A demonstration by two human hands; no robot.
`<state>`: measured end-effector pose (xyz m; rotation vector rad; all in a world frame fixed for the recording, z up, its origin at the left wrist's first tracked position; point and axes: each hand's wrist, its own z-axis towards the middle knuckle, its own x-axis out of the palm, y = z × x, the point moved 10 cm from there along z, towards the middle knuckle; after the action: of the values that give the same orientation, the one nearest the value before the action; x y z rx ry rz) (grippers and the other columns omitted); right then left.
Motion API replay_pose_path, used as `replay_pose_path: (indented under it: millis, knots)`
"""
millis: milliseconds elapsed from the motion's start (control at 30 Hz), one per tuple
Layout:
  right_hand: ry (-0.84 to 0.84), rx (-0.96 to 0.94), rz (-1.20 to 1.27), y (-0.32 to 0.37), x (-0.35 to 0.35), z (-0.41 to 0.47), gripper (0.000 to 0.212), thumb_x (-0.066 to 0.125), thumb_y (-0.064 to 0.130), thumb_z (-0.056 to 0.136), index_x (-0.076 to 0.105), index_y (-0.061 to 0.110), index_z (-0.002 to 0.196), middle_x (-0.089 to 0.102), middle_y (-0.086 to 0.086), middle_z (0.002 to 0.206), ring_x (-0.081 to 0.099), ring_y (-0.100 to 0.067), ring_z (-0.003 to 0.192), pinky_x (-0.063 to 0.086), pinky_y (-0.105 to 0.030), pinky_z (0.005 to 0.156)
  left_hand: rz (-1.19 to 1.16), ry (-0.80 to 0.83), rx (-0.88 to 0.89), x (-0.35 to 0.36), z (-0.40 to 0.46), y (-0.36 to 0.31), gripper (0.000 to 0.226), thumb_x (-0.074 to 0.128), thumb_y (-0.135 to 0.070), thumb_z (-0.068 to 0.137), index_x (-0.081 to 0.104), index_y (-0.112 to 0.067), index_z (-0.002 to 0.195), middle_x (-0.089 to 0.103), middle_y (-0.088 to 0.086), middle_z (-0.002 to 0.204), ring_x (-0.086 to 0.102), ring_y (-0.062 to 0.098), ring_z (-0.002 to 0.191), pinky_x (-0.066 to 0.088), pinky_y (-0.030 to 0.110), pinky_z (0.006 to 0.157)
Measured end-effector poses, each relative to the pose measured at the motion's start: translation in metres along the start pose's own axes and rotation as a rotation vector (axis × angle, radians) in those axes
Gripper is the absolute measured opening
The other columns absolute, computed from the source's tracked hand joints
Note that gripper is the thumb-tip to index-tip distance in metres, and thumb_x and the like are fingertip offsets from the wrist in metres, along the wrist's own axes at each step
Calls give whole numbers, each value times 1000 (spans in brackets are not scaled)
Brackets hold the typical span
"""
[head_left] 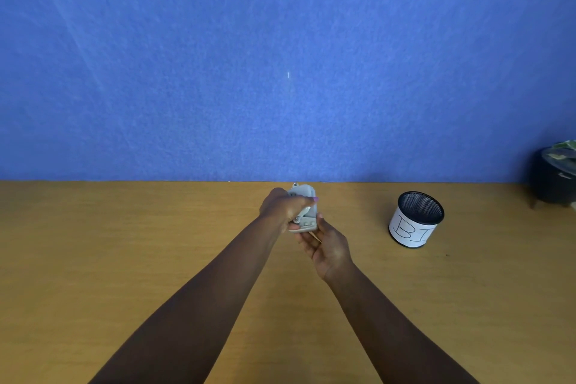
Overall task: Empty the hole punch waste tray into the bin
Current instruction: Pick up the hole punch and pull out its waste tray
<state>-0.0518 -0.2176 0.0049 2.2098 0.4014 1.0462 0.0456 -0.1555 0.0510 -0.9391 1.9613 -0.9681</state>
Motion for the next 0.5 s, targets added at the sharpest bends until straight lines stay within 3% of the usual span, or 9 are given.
replay_pose_path:
  millis: [133, 300, 500]
  knots:
    - [-32, 9, 2, 2, -3, -3, 22, 49, 20, 95, 65, 9, 86, 68, -7, 87, 66, -17, 75, 58, -21, 52, 21, 2, 1, 0, -2, -2, 43, 78, -30, 71, 63, -5, 102, 64, 6, 95, 66, 21, 82, 59, 33, 69]
    - [-59, 11, -6, 2, -6, -5, 22, 50, 18, 95, 65, 8, 84, 68, -7, 81, 65, -14, 68, 59, -20, 54, 8, 15, -21, 1, -5, -2, 42, 78, -30, 72, 61, -5, 100, 61, 6, 96, 62, 21, 77, 57, 30, 65]
    - [-131, 3, -71, 8, -13, -6, 17, 55, 17, 92, 67, 6, 88, 69, -6, 79, 66, -12, 59, 58, -19, 51, -1, 41, -4, 2, -10, -7, 37, 75, -27, 76, 60, -4, 100, 61, 8, 97, 61, 18, 70, 51, 25, 49]
